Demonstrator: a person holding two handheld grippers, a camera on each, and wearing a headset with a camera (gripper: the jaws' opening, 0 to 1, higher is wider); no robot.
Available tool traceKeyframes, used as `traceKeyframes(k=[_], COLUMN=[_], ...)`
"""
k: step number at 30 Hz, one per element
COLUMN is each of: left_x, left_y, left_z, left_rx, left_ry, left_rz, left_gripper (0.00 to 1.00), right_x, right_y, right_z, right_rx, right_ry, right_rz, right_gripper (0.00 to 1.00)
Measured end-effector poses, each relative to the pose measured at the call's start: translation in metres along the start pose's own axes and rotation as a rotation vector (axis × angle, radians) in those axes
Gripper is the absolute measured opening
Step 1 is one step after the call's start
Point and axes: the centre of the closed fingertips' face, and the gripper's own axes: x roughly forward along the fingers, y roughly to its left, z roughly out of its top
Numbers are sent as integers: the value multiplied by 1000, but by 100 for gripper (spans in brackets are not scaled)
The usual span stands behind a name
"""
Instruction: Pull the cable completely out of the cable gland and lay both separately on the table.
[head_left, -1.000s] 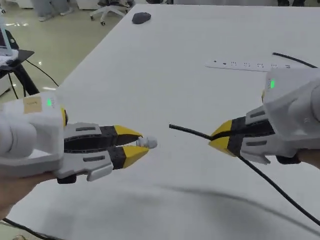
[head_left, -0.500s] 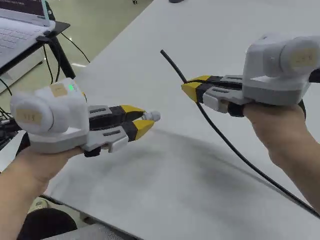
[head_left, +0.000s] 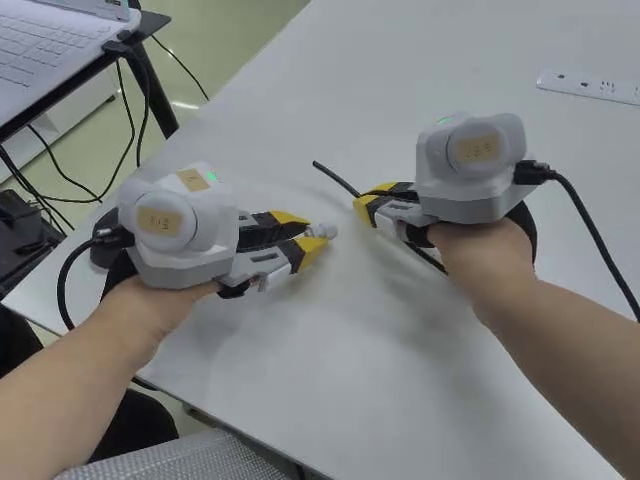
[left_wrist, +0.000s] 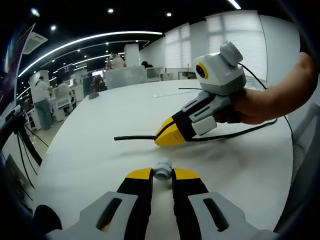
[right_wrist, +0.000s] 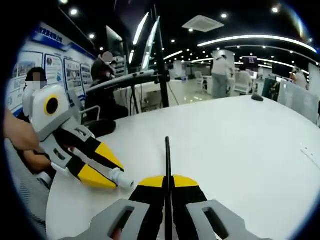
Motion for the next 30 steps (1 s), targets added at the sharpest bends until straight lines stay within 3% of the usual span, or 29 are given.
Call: traceKeyframes(k=[4, 8, 10, 17, 20, 21, 23, 25, 26, 28, 30], left_x=[1, 1, 2, 3, 3, 3, 2, 3, 2, -1, -3], left_y=[-2, -2, -1, -5, -5, -5, -8, -8, -5, -6, -9], left_z=[-7, -5, -7, -6, -8, -10, -12, -12, -12, -11, -11], left_rx=[-6, -67, -45, -56, -31, -25, -8, -67, -59, -34, -19], left_ry=[21, -3, -2, -14, 7, 13, 16, 7, 23, 34, 37], left_rz=[-5, -15, -8, -26, -17, -15, -16, -15, -8, -11, -17], left_gripper=[14, 14, 14, 15, 16, 18, 34, 47, 51, 60, 72], right_x=[4, 7, 9, 4, 3, 3, -1, -5, -8, -14, -22], right_y=[2, 6, 6, 7, 6, 6, 7, 0, -1, 0, -8], right_z=[-2, -5, -7, -5, -6, -6, -8, -9, -11, -13, -14], right_rx=[-15, -101, -95, -70, -59, -59, -75, -90, -78, -65, -84], right_ry=[9, 30, 39, 44, 52, 53, 60, 68, 73, 77, 74], right_rz=[-4, 2, 1, 1, 3, 4, 2, -29, -36, -22, -57], right_gripper=[0, 0, 0, 0, 7, 11, 19, 30, 39, 39, 46])
